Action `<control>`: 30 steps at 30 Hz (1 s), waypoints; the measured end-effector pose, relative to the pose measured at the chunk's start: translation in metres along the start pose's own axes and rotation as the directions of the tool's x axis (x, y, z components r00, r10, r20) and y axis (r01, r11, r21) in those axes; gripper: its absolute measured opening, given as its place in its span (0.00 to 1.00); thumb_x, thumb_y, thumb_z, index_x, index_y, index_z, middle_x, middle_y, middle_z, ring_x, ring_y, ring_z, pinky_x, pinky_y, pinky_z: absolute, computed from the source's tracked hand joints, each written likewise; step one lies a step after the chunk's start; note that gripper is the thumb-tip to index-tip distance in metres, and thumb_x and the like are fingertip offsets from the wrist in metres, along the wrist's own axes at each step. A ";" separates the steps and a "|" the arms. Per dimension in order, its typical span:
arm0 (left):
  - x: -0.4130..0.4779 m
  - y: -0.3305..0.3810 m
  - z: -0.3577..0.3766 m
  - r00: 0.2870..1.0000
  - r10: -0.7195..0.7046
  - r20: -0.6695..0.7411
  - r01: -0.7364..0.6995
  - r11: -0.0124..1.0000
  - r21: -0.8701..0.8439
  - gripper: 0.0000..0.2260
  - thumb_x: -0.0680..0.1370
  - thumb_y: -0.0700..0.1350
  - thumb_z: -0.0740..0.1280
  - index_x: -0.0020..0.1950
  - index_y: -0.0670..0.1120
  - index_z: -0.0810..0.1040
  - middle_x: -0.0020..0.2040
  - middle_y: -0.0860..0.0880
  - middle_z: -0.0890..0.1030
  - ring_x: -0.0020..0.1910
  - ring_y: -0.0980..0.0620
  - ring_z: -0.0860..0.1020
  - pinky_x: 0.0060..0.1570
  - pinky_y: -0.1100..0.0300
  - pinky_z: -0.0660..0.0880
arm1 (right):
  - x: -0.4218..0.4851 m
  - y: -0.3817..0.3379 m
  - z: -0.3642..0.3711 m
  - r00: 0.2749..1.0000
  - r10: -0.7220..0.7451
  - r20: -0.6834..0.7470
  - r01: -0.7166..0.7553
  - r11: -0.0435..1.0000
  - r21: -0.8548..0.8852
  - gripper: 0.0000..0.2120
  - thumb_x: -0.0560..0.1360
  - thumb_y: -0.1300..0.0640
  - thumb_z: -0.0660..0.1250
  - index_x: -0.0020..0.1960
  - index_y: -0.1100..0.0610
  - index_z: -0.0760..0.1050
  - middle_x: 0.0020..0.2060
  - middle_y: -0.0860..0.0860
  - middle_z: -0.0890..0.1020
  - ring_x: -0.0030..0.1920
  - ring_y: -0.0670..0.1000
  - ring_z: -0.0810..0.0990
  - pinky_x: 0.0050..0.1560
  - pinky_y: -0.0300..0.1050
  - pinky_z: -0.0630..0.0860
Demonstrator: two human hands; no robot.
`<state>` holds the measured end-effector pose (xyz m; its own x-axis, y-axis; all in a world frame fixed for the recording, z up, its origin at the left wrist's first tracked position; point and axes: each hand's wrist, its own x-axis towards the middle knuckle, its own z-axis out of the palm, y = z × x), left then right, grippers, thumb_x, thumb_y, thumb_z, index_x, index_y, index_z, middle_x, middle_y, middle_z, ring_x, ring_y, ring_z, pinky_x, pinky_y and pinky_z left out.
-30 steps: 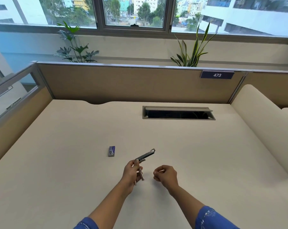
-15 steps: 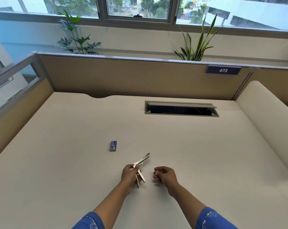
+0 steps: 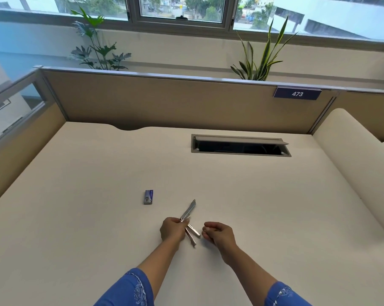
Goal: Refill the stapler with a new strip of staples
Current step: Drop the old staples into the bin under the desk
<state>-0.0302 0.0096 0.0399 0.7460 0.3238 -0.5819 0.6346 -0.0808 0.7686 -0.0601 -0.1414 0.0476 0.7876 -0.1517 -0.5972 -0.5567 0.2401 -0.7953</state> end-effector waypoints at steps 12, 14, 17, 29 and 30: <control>0.012 0.006 -0.001 0.992 0.121 -0.048 -0.110 0.976 0.188 0.11 0.69 0.45 0.75 0.45 0.44 0.77 0.45 0.45 0.83 0.44 0.43 0.82 0.47 0.50 0.80 | -0.003 -0.008 0.005 1.000 0.023 0.005 -0.023 0.999 0.042 0.08 0.75 0.71 0.69 0.53 0.66 0.80 0.41 0.57 0.84 0.40 0.52 0.84 0.41 0.33 0.81; 0.010 0.006 -0.004 0.980 0.197 -0.033 -0.183 0.951 0.248 0.10 0.71 0.46 0.74 0.48 0.45 0.77 0.48 0.46 0.81 0.46 0.45 0.81 0.48 0.55 0.78 | -0.004 -0.008 0.008 1.000 0.023 -0.004 -0.023 0.999 0.047 0.08 0.75 0.70 0.69 0.54 0.66 0.79 0.41 0.57 0.85 0.40 0.51 0.85 0.41 0.33 0.81; 0.002 0.006 -0.012 0.925 0.375 0.066 -0.379 0.895 0.236 0.06 0.73 0.45 0.72 0.49 0.48 0.79 0.49 0.48 0.80 0.48 0.50 0.79 0.48 0.58 0.74 | -0.007 -0.010 0.012 1.000 0.016 0.006 -0.016 0.998 0.057 0.09 0.75 0.70 0.69 0.55 0.67 0.79 0.43 0.59 0.84 0.41 0.51 0.85 0.43 0.34 0.81; -0.021 -0.005 -0.085 0.731 0.602 0.320 -0.658 0.747 0.097 0.08 0.71 0.43 0.75 0.45 0.56 0.83 0.43 0.56 0.84 0.42 0.59 0.82 0.43 0.65 0.79 | -0.042 -0.008 0.072 0.989 -0.071 0.133 0.074 0.997 -0.018 0.10 0.74 0.67 0.70 0.55 0.64 0.78 0.41 0.60 0.85 0.41 0.54 0.85 0.46 0.41 0.80; -0.022 -0.007 -0.092 0.724 0.617 0.308 -0.669 0.737 0.097 0.08 0.71 0.43 0.75 0.44 0.56 0.83 0.43 0.56 0.84 0.42 0.60 0.82 0.43 0.65 0.79 | -0.045 -0.006 0.079 0.987 -0.072 0.146 0.076 0.997 -0.020 0.10 0.74 0.67 0.70 0.55 0.64 0.77 0.43 0.61 0.85 0.43 0.54 0.86 0.48 0.42 0.81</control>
<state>-0.0693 0.0903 0.0721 0.9940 -0.1056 -0.0289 -0.0121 -0.3679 0.9298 -0.0710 -0.0603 0.0876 0.8559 -0.0275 -0.5164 -0.5003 0.2082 -0.8404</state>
